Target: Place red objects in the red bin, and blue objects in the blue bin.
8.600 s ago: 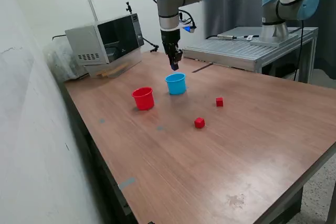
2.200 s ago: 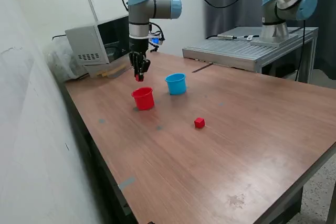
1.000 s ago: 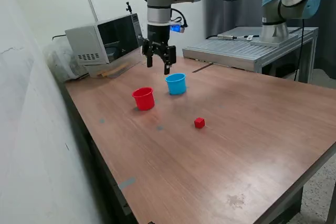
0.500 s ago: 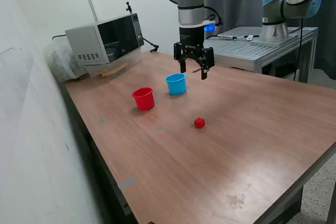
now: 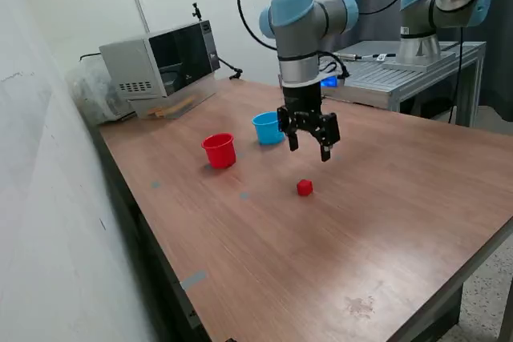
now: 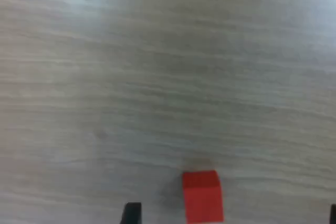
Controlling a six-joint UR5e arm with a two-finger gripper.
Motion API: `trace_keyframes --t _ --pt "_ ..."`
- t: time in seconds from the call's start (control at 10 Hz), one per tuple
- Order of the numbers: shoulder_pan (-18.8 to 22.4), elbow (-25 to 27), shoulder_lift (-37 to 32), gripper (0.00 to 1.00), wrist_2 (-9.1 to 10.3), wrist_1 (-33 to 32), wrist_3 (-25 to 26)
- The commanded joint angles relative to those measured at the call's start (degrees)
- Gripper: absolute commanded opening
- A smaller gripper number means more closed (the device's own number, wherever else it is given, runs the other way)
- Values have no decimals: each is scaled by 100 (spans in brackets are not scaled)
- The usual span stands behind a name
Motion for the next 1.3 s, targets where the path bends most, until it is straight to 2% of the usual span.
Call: trace_keyframes --t 0.0,1.1,1.2 --pt "25 -304 434 100 88 -96 7" --pt "-62 -366 638 100 79 -210 -46" --pt "-54 -384 638 0 88 -210 -64"
